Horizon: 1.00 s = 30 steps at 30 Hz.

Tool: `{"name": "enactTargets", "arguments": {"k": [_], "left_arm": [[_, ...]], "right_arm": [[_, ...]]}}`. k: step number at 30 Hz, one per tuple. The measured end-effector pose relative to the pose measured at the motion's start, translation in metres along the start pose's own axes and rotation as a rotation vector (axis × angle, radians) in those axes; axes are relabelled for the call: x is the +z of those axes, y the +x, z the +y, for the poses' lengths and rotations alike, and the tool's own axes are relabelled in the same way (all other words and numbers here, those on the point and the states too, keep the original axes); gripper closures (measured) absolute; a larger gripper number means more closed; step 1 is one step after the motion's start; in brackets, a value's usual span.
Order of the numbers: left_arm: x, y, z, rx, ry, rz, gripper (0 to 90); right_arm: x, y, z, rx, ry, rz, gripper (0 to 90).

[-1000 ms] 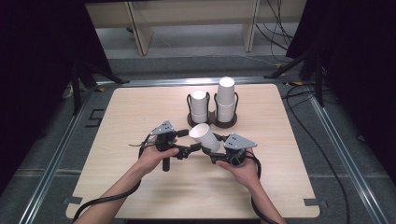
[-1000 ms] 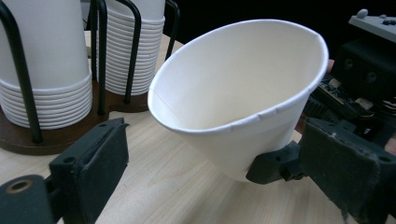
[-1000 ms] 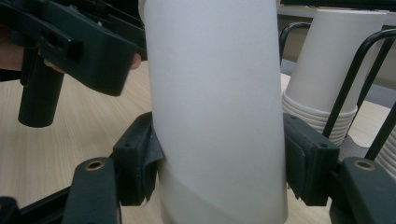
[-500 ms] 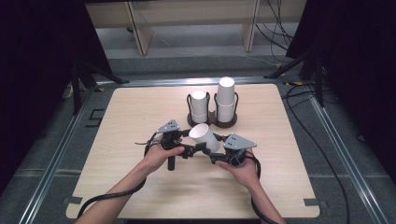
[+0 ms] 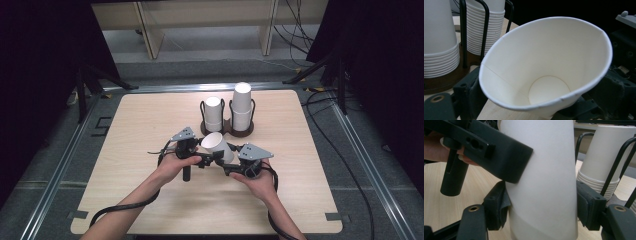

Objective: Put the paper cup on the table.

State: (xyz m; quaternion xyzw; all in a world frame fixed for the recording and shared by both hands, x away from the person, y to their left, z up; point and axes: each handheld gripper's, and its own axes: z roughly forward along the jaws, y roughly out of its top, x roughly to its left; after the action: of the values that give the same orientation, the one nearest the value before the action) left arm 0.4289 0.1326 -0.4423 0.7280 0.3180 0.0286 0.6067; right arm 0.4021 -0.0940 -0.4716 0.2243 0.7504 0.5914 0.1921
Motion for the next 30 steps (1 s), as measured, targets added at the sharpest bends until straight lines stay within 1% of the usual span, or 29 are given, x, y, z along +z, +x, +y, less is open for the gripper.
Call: {"name": "enactTargets", "arguments": {"k": [1, 2, 3, 4, 5, 8, 9, 10, 12, 13, 15, 16, 17, 18, 19, 20, 21, 22, 23, 24, 25, 26, 27, 28, 29, 30], "left_arm": [[0.001, 0.000, 0.000, 0.002, -0.006, -0.001, 10.2], [0.001, 0.000, 0.000, 0.005, -0.011, -0.009, 10.3], [0.000, -0.001, 0.001, 0.011, -0.002, 0.003, 10.6], [0.001, -0.001, 0.001, 0.017, -0.002, 0.004, 10.8], [0.001, -0.002, 0.002, 0.020, -0.002, 0.004, 11.0], [0.001, -0.003, 0.003, 0.043, 0.003, 0.008, 11.7], [0.001, -0.004, 0.003, 0.049, 0.007, 0.011, 11.9], [0.002, -0.004, 0.003, 0.055, 0.007, 0.011, 12.1], [0.002, -0.004, 0.004, 0.058, 0.005, 0.006, 12.2], [0.003, -0.004, 0.004, 0.059, -0.002, -0.002, 12.3], [0.003, -0.005, 0.004, 0.061, 0.000, 0.001, 12.5], [0.003, -0.005, 0.004, 0.066, -0.008, -0.007, 12.8], [0.002, -0.005, 0.005, 0.073, 0.005, 0.009, 13.2], [0.002, -0.006, 0.005, 0.077, 0.003, 0.009, 13.7], [0.003, -0.006, 0.005, 0.079, -0.007, 0.007, 14.4], [0.003, -0.007, 0.005, 0.086, -0.005, 0.008, 15.2], [0.003, -0.007, 0.005, 0.101, -0.007, 0.003, 16.0], [0.003, -0.008, 0.006, 0.117, -0.010, 0.004, 16.7], [0.003, -0.009, 0.006, 0.138, -0.002, 0.012, 17.5], [0.003, -0.010, 0.006, 0.162, -0.003, 0.014, 18.2], [0.004, -0.011, 0.006, 0.183, -0.010, 0.010, 18.7], [0.003, -0.013, 0.007, 0.208, 0.000, 0.033, 19.9], [0.003, -0.014, 0.007, 0.232, -0.005, 0.036, 20.4], [0.003, -0.015, 0.007, 0.247, 0.001, 0.042, 20.7], [0.002, -0.016, 0.008, 0.269, 0.006, 0.047, 20.9], [0.003, -0.018, 0.008, 0.298, -0.001, 0.052, 21.2]], "right_arm": [[0.000, 0.000, 0.000, 0.006, -0.006, 0.008, 34.9], [0.000, 0.000, 0.000, 0.001, -0.003, 0.003, 34.9], [0.000, 0.000, 0.000, 0.005, -0.012, -0.003, 34.9], [0.000, -0.001, 0.000, -0.012, -0.016, -0.010, 34.7], [0.000, -0.001, 0.001, -0.012, -0.011, -0.006, 34.6], [0.000, -0.002, 0.000, -0.013, -0.022, 0.002, 34.2], [0.000, -0.002, 0.001, -0.014, -0.017, -0.001, 34.1], [-0.002, -0.002, 0.001, -0.011, 0.000, -0.003, 34.0], [-0.002, -0.002, 0.001, -0.004, 0.001, 0.001, 34.0], [-0.002, -0.003, 0.001, -0.022, -0.003, -0.008, 34.0], [-0.003, -0.002, 0.001, -0.010, -0.003, -0.001, 34.0], [-0.003, -0.003, 0.001, -0.017, -0.006, -0.005, 33.9], [-0.002, -0.002, 0.001, -0.001, -0.008, 0.015, 33.6], [-0.001, -0.002, 0.001, 0.001, -0.014, 0.014, 33.3], [-0.001, -0.002, 0.001, 0.004, -0.011, 0.016, 32.7], [-0.001, -0.002, 0.001, 0.009, -0.009, 0.016, 32.1], [-0.002, -0.002, 0.001, 0.005, 0.001, 0.005, 31.6], [-0.002, -0.003, 0.001, 0.000, 0.005, 0.006, 31.1], [-0.002, -0.004, 0.001, -0.011, 0.003, 0.004, 30.6], [-0.002, -0.004, 0.002, -0.012, 0.021, 0.007, 30.1], [-0.003, -0.003, 0.002, -0.002, 0.029, 0.000, 29.7], [-0.003, -0.003, 0.002, -0.007, 0.037, -0.002, 29.2], [-0.002, -0.003, 0.002, -0.008, 0.034, -0.001, 28.2], [-0.003, -0.003, 0.002, -0.019, 0.049, -0.008, 26.2], [-0.003, -0.003, 0.002, -0.016, 0.051, -0.006, 25.0], [-0.003, -0.003, 0.002, -0.010, 0.057, -0.003, 23.6]]}}
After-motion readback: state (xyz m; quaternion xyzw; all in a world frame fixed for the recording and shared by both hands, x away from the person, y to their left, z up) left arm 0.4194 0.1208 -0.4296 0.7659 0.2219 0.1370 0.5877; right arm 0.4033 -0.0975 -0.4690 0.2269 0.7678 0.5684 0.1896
